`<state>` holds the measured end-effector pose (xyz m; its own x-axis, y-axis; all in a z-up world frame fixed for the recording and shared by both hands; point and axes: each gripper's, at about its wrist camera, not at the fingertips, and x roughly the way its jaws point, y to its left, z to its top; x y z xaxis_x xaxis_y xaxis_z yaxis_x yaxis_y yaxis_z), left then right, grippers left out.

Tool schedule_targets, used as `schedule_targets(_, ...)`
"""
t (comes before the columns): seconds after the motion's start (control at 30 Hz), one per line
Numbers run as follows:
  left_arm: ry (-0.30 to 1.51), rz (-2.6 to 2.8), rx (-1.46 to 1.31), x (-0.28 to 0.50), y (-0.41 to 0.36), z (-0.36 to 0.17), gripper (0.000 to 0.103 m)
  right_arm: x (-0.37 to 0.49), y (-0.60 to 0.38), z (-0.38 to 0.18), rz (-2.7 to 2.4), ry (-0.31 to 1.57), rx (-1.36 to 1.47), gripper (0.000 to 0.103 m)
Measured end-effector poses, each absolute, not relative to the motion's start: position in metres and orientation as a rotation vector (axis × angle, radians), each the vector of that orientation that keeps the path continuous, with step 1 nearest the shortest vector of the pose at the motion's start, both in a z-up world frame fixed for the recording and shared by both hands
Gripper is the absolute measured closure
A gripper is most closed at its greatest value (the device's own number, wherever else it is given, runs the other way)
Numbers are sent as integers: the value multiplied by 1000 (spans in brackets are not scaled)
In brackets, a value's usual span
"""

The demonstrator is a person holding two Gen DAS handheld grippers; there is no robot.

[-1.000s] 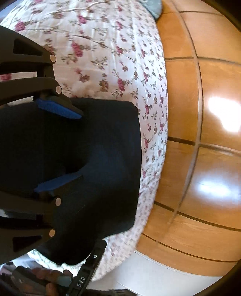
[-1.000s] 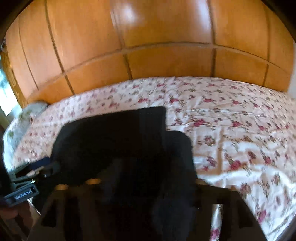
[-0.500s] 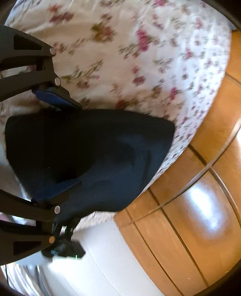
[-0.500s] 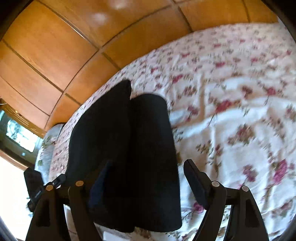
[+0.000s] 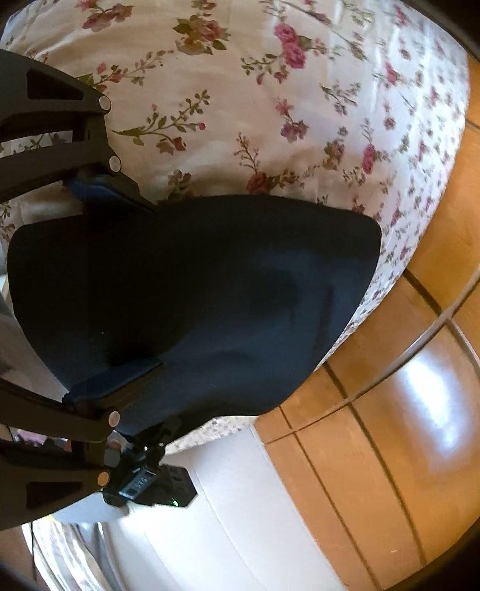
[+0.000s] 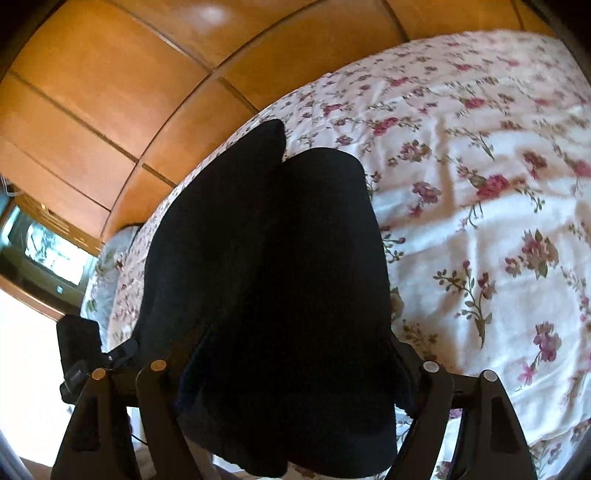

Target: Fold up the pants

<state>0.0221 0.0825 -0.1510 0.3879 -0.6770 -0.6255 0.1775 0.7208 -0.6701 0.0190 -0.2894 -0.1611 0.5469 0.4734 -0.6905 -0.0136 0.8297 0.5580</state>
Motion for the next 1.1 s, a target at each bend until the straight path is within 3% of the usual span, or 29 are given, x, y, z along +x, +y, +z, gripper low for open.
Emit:
schedule_targets(0.07,1018,-554,-515,17,78,-147,36,16,-287,-157,303,942,496,34)
schedule_targets(0.13,964,-525,-444,8,72,-135,49,11,-285,-149,298,914,458,42)
schedule_targets(0.23,897,-482,-261,-4,48,-112,56,4,-270,-134,272,870,327,49)
schedule_targets(0.67,734,-433,-92,7,30,-62,58,20,-263,-96,247,720,245,52)
schedule_targets(1.1,692,-368,-76,139,13,-57,58,143,-267,-83,200,665,215,52)
